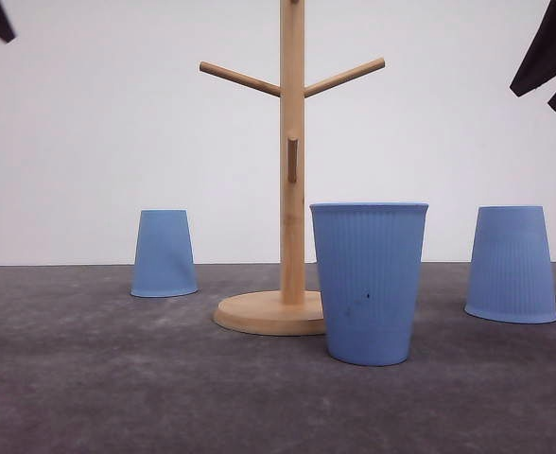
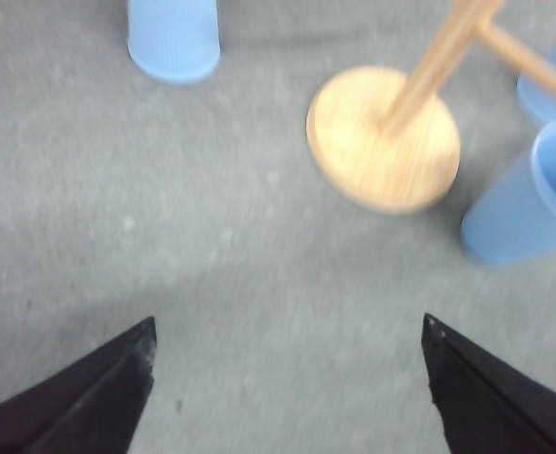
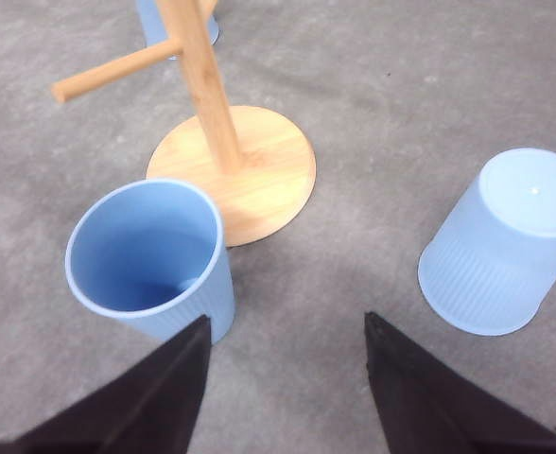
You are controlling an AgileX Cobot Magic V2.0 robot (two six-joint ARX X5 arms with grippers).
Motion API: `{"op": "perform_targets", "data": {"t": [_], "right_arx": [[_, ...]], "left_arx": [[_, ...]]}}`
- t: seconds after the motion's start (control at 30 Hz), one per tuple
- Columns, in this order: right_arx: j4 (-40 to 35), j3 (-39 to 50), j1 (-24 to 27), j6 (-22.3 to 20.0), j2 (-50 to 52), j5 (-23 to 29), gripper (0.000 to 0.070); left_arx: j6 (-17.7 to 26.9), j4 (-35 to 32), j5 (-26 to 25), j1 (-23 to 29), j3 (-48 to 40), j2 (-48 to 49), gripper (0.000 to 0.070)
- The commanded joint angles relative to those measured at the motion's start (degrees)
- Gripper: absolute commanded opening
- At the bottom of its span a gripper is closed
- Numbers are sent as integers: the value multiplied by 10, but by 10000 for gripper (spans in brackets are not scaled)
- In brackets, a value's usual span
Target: Place three cups
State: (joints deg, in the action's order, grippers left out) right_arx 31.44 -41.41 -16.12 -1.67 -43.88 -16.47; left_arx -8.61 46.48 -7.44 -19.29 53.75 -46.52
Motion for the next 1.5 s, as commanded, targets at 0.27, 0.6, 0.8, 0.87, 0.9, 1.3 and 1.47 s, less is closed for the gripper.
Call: {"op": "perform_targets", "data": {"t": [0.27,0.6,0.8,0.87,0.9,1.3,1.47], "right_arx": [[-17,-7,-3,0,-1,0,329],[-19,-7,-12,1,-1,0,329],[-20,-7,-14,1,-1,0,329],[-21,-7,-14,2,-1,0,329],[-21,-7,-14,2,-2,0,329],[-23,-7,-14,1,-2,0,328],[-23,-7,-14,1,-2,0,328]], "left_arx": [[-27,-175,2,6,51,-192,548],[-24,-207,1,42,219,-443,554],[-18,-219,1,55,311,-548,556],[-9,-229,1,55,331,-573,556],[-6,-233,2,55,340,-585,556],[0,-324,19,55,359,-679,562],[0,-349,19,54,359,-714,563]]}}
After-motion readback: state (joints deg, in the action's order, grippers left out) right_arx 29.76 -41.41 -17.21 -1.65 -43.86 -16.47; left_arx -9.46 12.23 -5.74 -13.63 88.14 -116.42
